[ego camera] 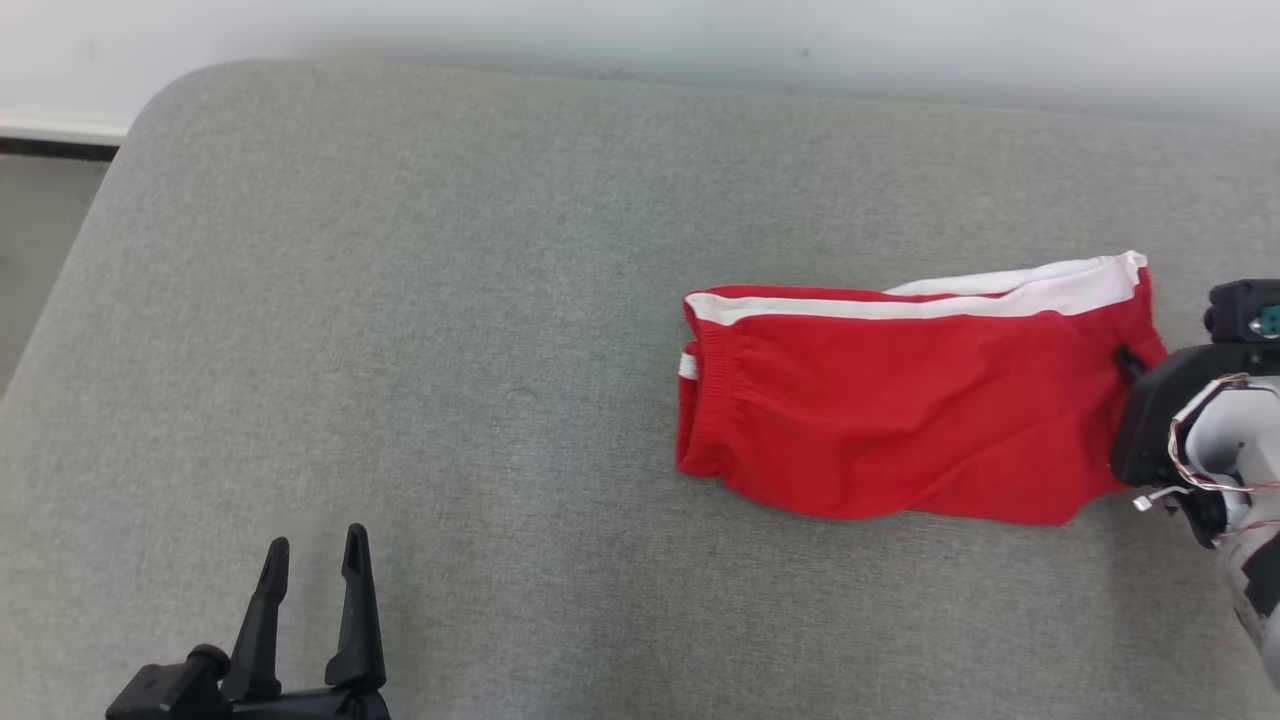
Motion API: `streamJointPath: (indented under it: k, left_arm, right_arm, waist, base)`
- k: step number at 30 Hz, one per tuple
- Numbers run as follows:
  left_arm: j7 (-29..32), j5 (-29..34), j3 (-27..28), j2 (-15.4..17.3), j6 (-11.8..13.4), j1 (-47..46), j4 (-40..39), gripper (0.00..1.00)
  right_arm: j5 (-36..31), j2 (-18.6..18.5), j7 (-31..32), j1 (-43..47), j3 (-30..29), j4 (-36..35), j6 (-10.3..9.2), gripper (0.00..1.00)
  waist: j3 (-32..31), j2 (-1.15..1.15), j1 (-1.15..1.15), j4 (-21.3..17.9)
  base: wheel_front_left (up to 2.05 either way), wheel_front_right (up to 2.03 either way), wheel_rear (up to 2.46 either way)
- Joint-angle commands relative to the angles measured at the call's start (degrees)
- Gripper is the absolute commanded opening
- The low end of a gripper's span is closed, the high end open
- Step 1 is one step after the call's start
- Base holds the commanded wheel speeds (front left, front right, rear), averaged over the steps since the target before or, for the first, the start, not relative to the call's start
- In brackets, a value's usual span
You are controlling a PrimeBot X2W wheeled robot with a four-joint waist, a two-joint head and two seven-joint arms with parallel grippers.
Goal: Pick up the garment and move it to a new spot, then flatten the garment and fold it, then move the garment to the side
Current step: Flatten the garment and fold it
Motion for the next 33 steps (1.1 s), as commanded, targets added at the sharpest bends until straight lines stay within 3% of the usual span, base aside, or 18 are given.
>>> streamJointPath:
  k: [1, 8, 13, 23, 33]
  left_arm:
    - [-0.1, -0.2, 0.2, 0.0, 0.1, 1.0, 0.0, 1.00]
    - [-0.1, -0.5, -0.1, 0.0, 0.6, 2.1, -0.2, 1.00]
    - [-0.1, -0.6, -0.5, 0.0, 1.0, 2.6, 0.0, 1.00]
    - [-0.1, -1.7, -2.0, 0.0, 1.6, 3.1, 0.2, 1.00]
    - [-0.1, -2.4, -3.2, 0.0, 1.9, 3.0, -0.2, 1.00]
  right_arm:
    - [-0.8, -1.3, -1.3, 1.1, -0.1, -0.2, -0.16, 0.00]
    - [-3.8, -5.1, -4.2, 2.1, -0.9, 0.0, -0.16, 0.00]
    - [-6.6, -5.7, -4.6, 1.4, -1.2, -0.1, -0.16, 0.00]
    - [-9.6, -2.1, -2.0, 0.7, 0.8, -8.2, -0.16, 0.00]
    - [-11.3, 5.0, 4.2, 2.7, 3.7, -16.5, -0.16, 0.00]
  waist:
    - [-1.6, 0.00, -0.01, -1.8]
    - [-3.9, 0.00, -0.01, -4.1]
    - [-5.4, 0.00, -0.01, -4.8]
    - [-7.1, 0.00, -0.01, -4.8]
    - [-6.6, 0.00, -0.01, -3.3]
  base:
    - [0.00, 0.00, 0.00]
    - [0.00, 0.00, 0.00]
    - [0.00, 0.00, 0.00]
    - [0.00, 0.00, 0.00]
    - [0.00, 0.00, 0.00]
